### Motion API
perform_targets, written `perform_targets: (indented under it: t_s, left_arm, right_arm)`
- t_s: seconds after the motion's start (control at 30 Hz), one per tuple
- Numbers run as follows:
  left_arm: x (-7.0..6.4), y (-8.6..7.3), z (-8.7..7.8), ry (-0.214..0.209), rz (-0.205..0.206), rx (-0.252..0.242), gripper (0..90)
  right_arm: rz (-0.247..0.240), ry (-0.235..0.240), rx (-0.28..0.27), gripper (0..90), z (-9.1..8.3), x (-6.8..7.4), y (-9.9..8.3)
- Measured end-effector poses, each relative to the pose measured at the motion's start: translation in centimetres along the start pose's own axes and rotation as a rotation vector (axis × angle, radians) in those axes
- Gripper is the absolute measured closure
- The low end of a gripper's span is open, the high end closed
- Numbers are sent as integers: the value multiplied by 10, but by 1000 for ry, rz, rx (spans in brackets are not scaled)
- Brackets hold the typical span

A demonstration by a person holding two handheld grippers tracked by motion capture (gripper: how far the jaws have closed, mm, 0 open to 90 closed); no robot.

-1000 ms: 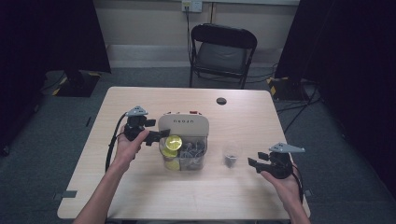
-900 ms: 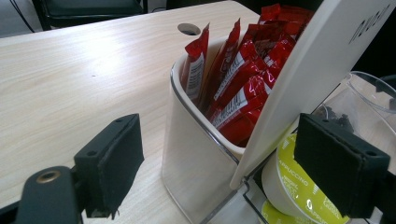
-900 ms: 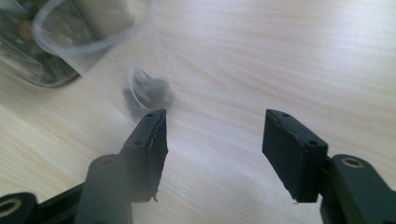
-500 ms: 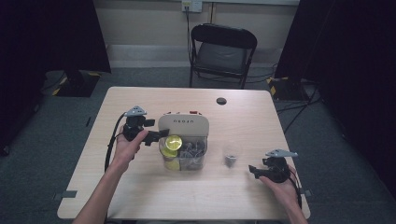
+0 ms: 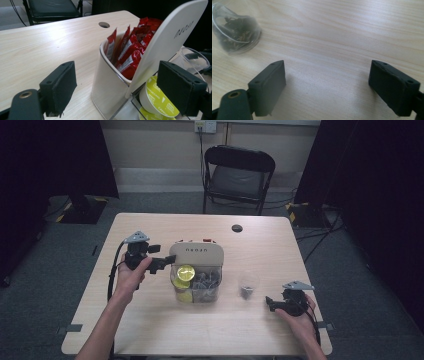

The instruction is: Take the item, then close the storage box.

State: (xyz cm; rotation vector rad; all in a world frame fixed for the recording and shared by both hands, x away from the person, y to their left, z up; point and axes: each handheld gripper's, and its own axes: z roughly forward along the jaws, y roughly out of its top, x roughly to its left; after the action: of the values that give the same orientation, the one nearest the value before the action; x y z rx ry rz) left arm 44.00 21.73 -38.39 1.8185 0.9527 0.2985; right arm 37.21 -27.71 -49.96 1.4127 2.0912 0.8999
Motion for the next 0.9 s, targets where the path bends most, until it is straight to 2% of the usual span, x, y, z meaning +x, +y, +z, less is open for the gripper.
perform_targets:
  t_s: [0.2, 0.37, 0.43, 0.63, 0.8, 0.9]
  left_arm:
    - [6, 3, -11, 13, -15, -33, 161]
    - [14, 4, -13, 35, -28, -45, 161]
    - [15, 4, -12, 44, -18, -42, 161]
    - [18, 2, -4, 64, -33, -32, 163]
    - [23, 1, -1, 60, -57, -37, 163]
    - [25, 1, 1, 58, -57, -41, 162]
  right_arm:
    - [6, -6, -4, 132, 0, 1, -1]
    - [7, -7, -4, 132, 0, 1, -1]
    - [6, -7, -4, 132, 0, 1, -1]
    - [7, -7, -4, 132, 0, 1, -1]
    - [7, -7, -4, 132, 0, 1, -1]
    - [6, -7, -4, 132, 0, 1, -1]
